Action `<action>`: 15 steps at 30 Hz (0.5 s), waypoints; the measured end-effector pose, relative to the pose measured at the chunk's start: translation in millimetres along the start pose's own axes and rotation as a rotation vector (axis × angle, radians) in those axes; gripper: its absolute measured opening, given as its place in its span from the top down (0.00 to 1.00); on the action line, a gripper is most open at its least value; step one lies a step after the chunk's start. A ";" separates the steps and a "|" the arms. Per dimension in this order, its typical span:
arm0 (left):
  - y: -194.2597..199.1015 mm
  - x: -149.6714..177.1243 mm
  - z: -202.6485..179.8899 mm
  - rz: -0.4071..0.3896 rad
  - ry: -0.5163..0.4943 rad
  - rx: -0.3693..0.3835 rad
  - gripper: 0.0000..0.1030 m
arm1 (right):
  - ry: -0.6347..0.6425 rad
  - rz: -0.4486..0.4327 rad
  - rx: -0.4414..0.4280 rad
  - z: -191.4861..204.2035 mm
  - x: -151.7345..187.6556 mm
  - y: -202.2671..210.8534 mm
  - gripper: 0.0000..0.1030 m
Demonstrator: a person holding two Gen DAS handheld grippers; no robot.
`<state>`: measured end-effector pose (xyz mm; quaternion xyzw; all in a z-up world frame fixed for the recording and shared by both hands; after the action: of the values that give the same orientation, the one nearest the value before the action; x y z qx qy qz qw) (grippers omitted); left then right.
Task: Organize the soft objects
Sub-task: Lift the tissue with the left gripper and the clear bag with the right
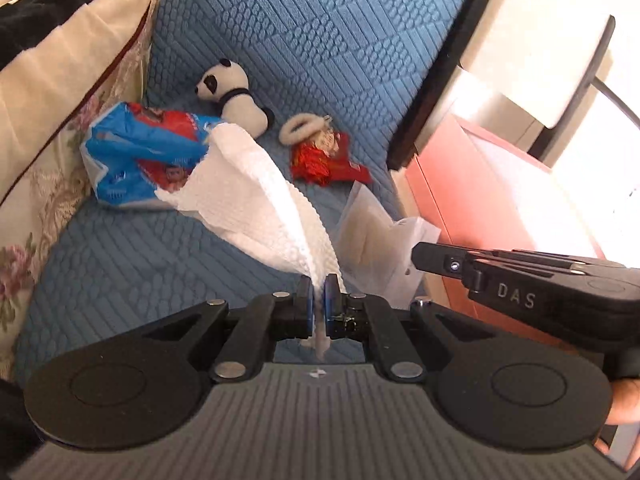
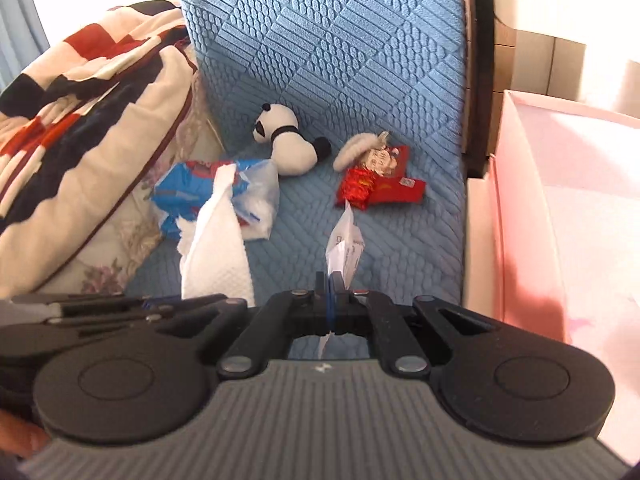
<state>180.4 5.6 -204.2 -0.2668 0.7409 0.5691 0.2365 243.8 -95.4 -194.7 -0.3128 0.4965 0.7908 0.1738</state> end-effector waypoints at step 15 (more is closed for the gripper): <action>3.5 22.4 -0.8 0.056 0.032 -0.033 0.93 | 0.007 0.072 0.031 6.8 56.0 26.2 0.96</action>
<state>161.3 2.8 -216.1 -0.2590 0.7422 0.5834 0.2040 184.5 -103.0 -212.3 -0.2949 0.5202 0.7877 0.1485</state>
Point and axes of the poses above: each gripper's, at about its wrist camera, not at the fingertips, and y roughly against the way its jaws point, z to its left, x to its underside, the point moved 8 cm from there along -y, roughly the way its jaws point, and after that the axes turned 9 degrees about -y, right-handed, at the moved point
